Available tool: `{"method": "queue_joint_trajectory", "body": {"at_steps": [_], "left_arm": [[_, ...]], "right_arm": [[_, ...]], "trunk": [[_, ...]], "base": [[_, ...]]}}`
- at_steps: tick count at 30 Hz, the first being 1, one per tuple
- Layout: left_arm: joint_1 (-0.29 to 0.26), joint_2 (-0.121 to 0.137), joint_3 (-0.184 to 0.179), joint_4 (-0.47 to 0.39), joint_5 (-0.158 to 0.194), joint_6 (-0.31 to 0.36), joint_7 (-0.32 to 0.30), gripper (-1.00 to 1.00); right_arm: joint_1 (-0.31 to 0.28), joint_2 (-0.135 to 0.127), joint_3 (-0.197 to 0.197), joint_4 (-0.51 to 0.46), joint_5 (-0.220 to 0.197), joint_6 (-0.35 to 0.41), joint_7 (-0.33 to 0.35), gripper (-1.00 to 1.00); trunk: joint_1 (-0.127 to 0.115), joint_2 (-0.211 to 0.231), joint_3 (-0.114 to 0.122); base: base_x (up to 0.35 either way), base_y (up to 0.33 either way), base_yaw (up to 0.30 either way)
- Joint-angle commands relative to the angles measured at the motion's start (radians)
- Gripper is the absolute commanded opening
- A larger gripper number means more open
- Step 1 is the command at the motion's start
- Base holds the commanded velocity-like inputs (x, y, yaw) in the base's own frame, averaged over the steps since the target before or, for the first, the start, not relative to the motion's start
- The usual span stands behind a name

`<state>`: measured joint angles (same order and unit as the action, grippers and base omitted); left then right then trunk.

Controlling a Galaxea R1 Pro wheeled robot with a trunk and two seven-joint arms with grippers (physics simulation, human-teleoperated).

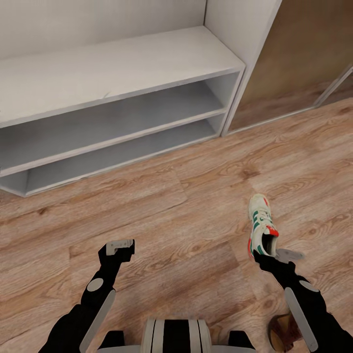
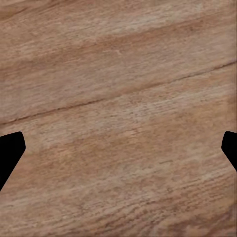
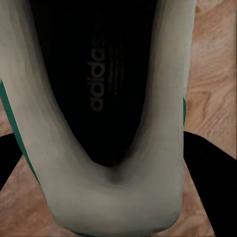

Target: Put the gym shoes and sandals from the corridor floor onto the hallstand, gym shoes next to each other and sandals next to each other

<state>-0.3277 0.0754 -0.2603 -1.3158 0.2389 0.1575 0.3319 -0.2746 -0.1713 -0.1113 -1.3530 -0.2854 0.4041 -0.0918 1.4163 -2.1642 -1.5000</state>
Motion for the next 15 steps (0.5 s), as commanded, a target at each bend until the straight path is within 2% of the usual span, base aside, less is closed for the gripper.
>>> {"method": "queue_joint_trajectory", "body": {"at_steps": [1,3,7,15], "left_arm": [[-0.001,0.001,-0.004,-0.002,0.008,0.004,0.009,1.00],[-0.001,0.001,-0.004,-0.002,0.007,0.004,0.009,1.00],[-0.001,0.001,-0.004,-0.002,0.008,0.004,0.009,1.00],[-0.001,0.001,-0.004,-0.002,0.007,0.004,0.009,1.00]], "right_arm": [[0.000,0.000,0.001,-0.018,-0.010,0.004,-0.008,-1.00],[0.000,0.000,0.001,-0.082,-0.010,0.003,-0.008,-1.00],[0.000,0.000,0.001,-0.141,-0.010,0.003,-0.007,-1.00],[0.000,0.001,0.001,-0.161,-0.011,0.002,-0.008,-1.00]], "trunk": [[-0.004,0.007,0.003],[-0.012,0.021,0.009],[-0.027,0.049,0.021],[-0.058,0.105,0.047]], "base": [[0.000,0.000,0.000],[0.000,0.000,0.000],[0.000,0.000,0.000],[0.000,0.000,0.000]]}}
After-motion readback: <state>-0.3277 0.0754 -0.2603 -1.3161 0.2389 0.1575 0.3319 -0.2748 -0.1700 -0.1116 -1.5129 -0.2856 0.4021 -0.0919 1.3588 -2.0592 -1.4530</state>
